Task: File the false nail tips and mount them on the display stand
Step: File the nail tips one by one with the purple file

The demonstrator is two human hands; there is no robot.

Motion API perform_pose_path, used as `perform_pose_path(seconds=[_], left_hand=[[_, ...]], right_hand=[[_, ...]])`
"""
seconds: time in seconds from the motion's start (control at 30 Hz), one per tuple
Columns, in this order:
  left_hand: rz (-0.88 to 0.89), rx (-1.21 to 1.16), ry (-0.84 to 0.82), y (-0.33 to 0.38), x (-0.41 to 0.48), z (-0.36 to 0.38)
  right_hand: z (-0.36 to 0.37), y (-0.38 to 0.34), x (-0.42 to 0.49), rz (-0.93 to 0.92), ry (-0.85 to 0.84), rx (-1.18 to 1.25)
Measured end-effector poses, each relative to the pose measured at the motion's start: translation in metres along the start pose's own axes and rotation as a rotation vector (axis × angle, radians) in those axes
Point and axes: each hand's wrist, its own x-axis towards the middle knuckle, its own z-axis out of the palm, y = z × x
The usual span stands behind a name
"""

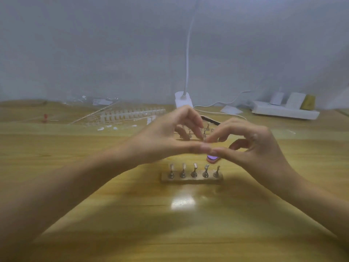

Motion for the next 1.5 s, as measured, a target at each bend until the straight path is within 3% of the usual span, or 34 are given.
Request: perform_pose_path(seconds=[0.1,0.2,0.33,1.0,1.17,1.5], left_hand=[[-0.039,0.151,-0.058,-0.015,-0.015,0.009],[0.019,0.178,0.05,-0.025,-0.028,0.025],[0.046,0.151,0.134,-0.028,-0.028,0.032],[-0.002,-0.023,0.128,-0.039,-0.023,0.041],[-0.007,-0.033,0.123,-0.039,-0.024,0.041],[0.006,-0.044,0.122,-0.038,-0.024,0.041]], right_hand=[[0.008,0.008,-0.005,-0.008,-0.058,-0.131],[0.015,0.011,-0.007,-0.015,-0.068,-0.224],[0.019,0.013,-0.009,0.026,-0.078,-0.224],[0.028,0.015,-0.013,0.144,-0.097,-0.173],[0.025,0.012,-0.006,0.265,-0.116,0.156],[0.03,0.018,-0.003,0.404,-0.181,0.263]])
